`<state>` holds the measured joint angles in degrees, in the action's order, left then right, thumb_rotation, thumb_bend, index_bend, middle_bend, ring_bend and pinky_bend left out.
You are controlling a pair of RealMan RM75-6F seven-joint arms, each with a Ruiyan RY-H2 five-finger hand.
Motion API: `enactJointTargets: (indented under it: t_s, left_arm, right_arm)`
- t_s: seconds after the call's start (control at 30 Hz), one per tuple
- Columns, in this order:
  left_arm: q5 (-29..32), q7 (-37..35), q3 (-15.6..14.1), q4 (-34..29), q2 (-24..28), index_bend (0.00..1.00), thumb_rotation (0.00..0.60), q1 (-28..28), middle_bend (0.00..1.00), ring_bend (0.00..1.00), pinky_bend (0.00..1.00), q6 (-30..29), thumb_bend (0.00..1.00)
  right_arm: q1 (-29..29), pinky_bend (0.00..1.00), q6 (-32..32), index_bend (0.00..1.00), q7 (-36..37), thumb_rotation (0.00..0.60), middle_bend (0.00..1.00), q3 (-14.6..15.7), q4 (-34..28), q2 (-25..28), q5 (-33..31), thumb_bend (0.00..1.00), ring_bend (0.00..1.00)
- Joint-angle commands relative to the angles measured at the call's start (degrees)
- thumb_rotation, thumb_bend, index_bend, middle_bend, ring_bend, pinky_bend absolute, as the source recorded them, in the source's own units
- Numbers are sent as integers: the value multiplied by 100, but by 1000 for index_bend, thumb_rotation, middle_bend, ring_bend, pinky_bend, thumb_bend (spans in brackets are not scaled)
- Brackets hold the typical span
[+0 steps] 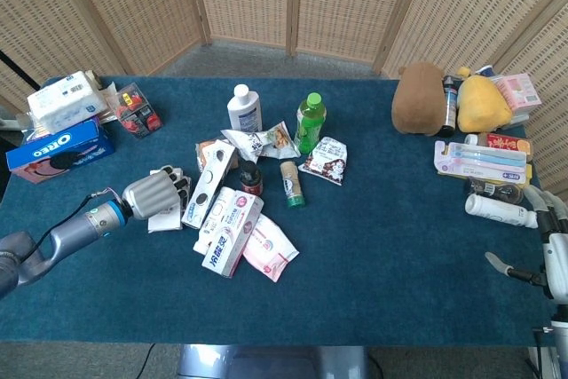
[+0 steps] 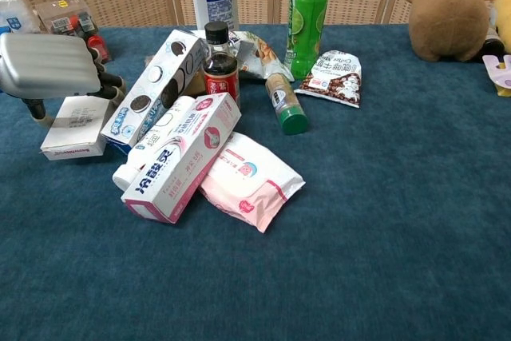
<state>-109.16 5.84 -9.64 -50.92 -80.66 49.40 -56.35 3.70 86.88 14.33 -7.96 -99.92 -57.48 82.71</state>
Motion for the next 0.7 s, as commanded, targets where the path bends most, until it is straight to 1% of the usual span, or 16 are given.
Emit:
enactJointTargets:
  t_s: [0.03,0.17,0.4,0.6,0.7]
  left_arm:
    - [44,-23,1,-25,89,680,600,-73,321,491,407,-192,0]
    - [85,-6,64,-238,372,677,600,-142,312,491,405,-563,0]
    - [205,169,262,-1100,1296,655,600,-204,305,492,402,-1085,0]
    - [316,381,488,-1806,2023,645,600,-227,293,491,402,-1345,0]
    - [370,483,602,-2096,2299,645,600,-230,289,492,403,-1403,0]
  right_arm:
    - [-1,0,2,17,-7,600,0,6,-15,1,18,0,0]
    - [-2,0,13,15,-34,600,0,22,-45,1,69,0,0]
    - [-24,0,71,16,-87,600,0,75,-134,14,215,0,0]
    - [-35,0,122,16,-157,600,0,115,-204,23,340,0,0]
    - [-31,0,117,16,-224,600,0,148,-206,9,400,0,0]
